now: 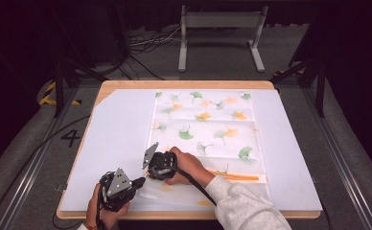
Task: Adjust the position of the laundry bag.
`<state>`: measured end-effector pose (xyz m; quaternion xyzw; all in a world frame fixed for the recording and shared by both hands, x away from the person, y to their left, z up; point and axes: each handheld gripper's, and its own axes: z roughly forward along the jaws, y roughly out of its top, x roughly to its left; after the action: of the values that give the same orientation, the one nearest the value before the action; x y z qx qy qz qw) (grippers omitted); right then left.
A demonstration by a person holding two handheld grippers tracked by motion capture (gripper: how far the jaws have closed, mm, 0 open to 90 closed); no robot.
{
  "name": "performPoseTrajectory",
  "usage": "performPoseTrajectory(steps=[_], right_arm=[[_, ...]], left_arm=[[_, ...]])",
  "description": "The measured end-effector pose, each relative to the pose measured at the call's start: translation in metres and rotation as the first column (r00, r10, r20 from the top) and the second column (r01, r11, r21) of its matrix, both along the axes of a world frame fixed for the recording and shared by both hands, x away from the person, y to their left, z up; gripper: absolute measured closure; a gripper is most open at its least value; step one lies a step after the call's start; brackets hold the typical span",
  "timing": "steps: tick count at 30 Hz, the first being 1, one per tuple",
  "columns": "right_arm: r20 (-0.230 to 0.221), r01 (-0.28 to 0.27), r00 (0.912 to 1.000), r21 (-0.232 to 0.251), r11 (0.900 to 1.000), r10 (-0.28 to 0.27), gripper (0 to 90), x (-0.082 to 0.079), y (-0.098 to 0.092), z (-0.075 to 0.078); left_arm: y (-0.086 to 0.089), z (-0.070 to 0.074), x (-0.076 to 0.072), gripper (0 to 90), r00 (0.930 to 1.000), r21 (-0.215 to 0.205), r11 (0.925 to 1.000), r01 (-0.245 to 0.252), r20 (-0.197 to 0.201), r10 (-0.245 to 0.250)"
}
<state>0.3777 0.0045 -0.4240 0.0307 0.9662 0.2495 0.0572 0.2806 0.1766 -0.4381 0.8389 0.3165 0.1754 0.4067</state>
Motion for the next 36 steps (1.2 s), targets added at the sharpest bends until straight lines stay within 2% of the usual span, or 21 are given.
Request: performPoseTrajectory(steps=[6, 8, 15, 19, 22, 24, 26, 29, 30, 31, 34, 35, 36], right_arm=[[0.016, 0.002, 0.9999, -0.003, 1.000, -0.002, 85.1, -0.001, -0.002, 0.000], [0.021, 0.007, 0.9998, -0.008, 1.000, -0.007, 88.5, -0.002, -0.003, -0.001], [0.032, 0.010, 0.9994, 0.010, 1.000, -0.010, 89.9, -0.001, -0.006, 0.000], [0.044, 0.000, 0.9990, 0.018, 1.000, -0.001, 89.9, -0.002, -0.006, 0.001], [0.067, -0.006, 0.9977, 0.018, 1.000, 0.005, 89.9, -0.005, -0.006, 0.003], [0.083, -0.007, 0.9965, 0.018, 1.000, 0.005, 90.0, -0.006, -0.005, 0.005], [0.105, -0.005, 0.9945, 0.028, 1.000, 0.002, 90.0, -0.007, -0.005, 0.006], [0.121, -0.012, 0.9926, 0.025, 1.000, 0.009, 90.0, -0.009, -0.005, 0.008], [0.126, -0.011, 0.9920, 0.026, 1.000, 0.008, 90.0, -0.010, -0.004, 0.008], [0.129, -0.011, 0.9917, 0.026, 1.000, 0.008, 90.0, -0.010, -0.004, 0.008], [0.140, -0.010, 0.9902, 0.028, 1.000, 0.006, 90.0, -0.011, -0.004, 0.008], [0.144, -0.008, 0.9896, 0.028, 1.000, 0.004, 90.0, -0.011, -0.004, 0.008], [0.151, -0.012, 0.9885, 0.028, 1.000, 0.007, 90.0, -0.012, -0.004, 0.008]], left_arm=[[0.000, -0.001, 0.001, 89.3, 0.9999, -0.004, 1.0000, 0.003, -0.013, -0.003], [0.000, -0.002, 0.002, 89.2, 0.9995, -0.008, 0.9999, 0.006, -0.030, -0.007], [0.001, -0.003, 0.003, 89.0, 0.9990, -0.008, 0.9998, 0.018, -0.041, -0.018], [0.001, -0.005, 0.005, 88.8, 0.9980, -0.009, 0.9998, 0.019, -0.061, -0.019], [0.003, -0.007, 0.009, 82.9, 0.9966, -0.035, 0.9994, 0.000, -0.082, -0.003], [0.005, -0.008, 0.012, 75.1, 0.9944, -0.055, 0.9982, -0.022, -0.105, 0.016], [0.006, -0.009, 0.015, 70.5, 0.9931, -0.067, 0.9975, -0.022, -0.117, 0.014], [0.006, -0.010, 0.020, 63.3, 0.9901, -0.077, 0.9966, -0.031, -0.139, 0.020], [0.006, -0.010, 0.022, 57.7, 0.9905, -0.066, 0.9972, -0.035, -0.135, 0.026], [0.005, -0.011, 0.024, 54.6, 0.9879, -0.071, 0.9970, -0.031, -0.154, 0.020], [0.002, -0.012, 0.029, 53.4, 0.9829, -0.083, 0.9963, -0.023, -0.184, 0.007], [0.002, -0.012, 0.030, 54.5, 0.9825, -0.087, 0.9961, -0.011, -0.186, -0.006], [0.002, -0.012, 0.031, 59.3, 0.9809, -0.093, 0.9957, 0.004, -0.193, -0.022]])
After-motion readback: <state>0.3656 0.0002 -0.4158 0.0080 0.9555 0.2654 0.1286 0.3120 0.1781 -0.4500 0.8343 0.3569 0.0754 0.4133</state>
